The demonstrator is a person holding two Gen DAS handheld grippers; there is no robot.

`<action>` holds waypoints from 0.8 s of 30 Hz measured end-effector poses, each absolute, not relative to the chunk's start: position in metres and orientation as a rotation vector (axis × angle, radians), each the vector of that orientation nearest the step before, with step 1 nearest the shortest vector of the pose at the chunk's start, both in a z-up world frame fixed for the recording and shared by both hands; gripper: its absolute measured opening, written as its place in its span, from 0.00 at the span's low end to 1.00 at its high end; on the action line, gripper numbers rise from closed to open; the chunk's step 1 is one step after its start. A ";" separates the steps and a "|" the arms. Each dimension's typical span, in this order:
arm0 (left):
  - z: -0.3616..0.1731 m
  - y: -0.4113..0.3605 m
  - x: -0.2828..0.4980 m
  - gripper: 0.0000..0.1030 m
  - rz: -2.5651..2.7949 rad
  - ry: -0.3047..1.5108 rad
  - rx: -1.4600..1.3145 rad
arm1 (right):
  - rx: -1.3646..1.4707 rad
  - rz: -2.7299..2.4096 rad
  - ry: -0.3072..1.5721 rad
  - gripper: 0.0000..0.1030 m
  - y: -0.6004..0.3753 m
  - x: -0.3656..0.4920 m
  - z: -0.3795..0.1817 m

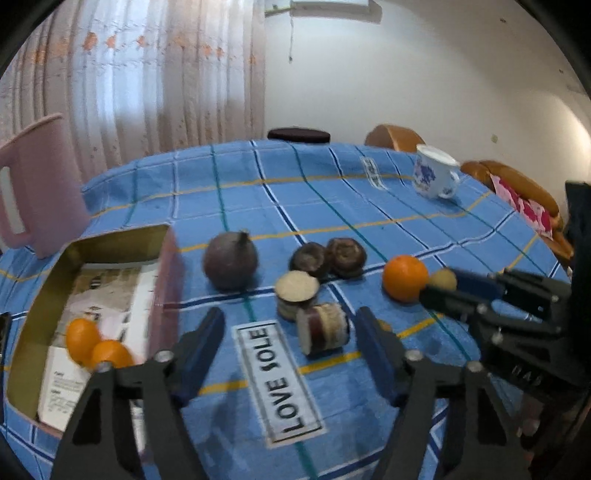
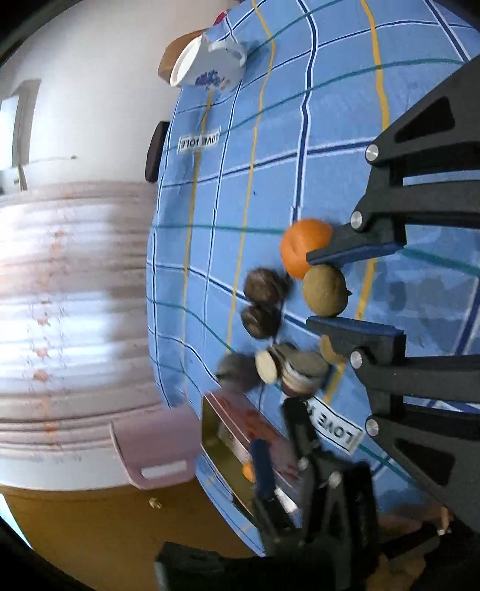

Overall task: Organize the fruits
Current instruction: 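Grasp the cut mangosteen with the left gripper while the right grasps a brown kiwi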

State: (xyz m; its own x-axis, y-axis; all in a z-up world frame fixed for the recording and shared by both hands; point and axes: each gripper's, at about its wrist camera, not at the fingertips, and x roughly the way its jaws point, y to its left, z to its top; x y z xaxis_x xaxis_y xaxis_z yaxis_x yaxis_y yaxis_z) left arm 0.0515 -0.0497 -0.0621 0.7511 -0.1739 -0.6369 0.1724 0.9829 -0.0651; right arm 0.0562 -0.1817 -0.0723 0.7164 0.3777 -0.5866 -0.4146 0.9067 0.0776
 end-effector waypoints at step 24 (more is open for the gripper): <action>-0.060 -0.055 0.044 0.34 -0.211 0.643 0.006 | -0.039 0.486 0.571 0.29 -0.181 0.047 -0.075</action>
State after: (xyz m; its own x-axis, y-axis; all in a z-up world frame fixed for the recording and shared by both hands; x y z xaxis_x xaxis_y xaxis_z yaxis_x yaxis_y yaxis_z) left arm 0.0437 -0.0546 -0.0598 0.7797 -0.1938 -0.5954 0.1975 0.9785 -0.0599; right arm 0.0471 -0.1807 -0.0755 0.7321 0.4310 -0.5275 -0.4524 0.8866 0.0966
